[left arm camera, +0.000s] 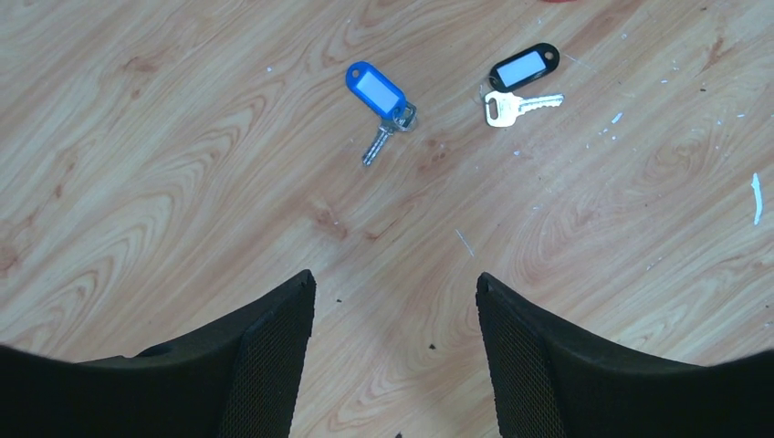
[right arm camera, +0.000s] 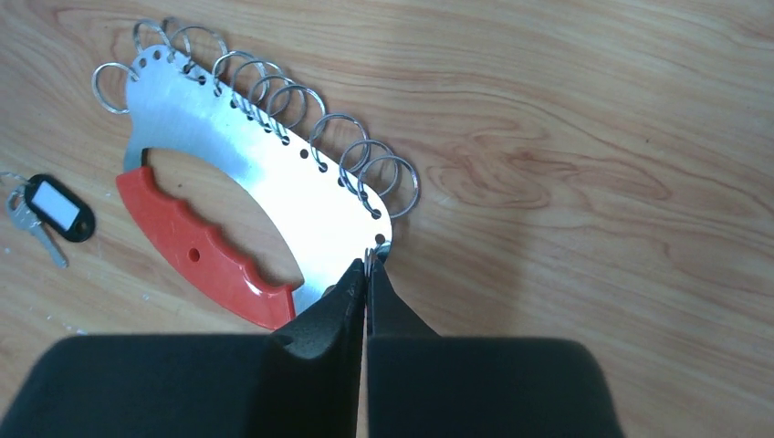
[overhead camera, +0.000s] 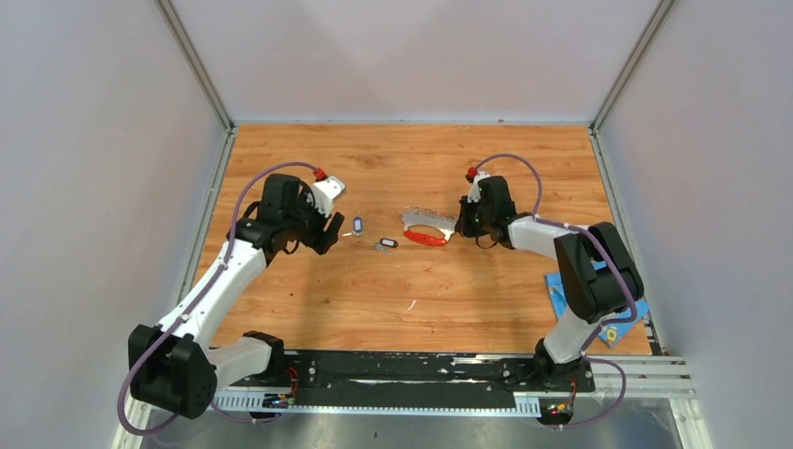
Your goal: Put the keys on the keyring
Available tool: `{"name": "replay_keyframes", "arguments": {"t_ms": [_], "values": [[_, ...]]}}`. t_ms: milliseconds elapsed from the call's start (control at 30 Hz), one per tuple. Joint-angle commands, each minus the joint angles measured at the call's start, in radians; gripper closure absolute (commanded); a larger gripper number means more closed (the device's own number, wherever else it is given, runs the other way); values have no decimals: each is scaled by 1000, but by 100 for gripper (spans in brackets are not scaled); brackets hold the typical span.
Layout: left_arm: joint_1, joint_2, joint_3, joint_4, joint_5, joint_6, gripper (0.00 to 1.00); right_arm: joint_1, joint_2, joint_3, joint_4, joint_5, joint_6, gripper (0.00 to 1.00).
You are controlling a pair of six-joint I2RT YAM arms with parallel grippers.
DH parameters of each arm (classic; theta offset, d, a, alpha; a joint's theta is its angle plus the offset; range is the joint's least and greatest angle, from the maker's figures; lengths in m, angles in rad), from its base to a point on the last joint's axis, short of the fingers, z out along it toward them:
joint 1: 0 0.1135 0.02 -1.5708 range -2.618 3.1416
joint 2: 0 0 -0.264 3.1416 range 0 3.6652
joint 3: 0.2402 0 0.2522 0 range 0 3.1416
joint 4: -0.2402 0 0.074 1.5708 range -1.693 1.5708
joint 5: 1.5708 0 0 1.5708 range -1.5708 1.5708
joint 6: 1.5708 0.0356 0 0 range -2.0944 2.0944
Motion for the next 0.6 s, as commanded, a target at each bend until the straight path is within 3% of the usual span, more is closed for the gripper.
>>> {"name": "replay_keyframes", "arguments": {"t_ms": [0, 333, 567], "values": [[-9, -33, 40, -70, 25, 30, 33, 44, -80, -22, 0, -6, -18, 100], [-12, -98, 110, -182, 173, 147, 43, 168, -210, 14, -53, 10, -72, 99], [-49, -73, 165, -182, 337, 354, 14, 235, -301, 70, -110, 11, -138, 99]]}}
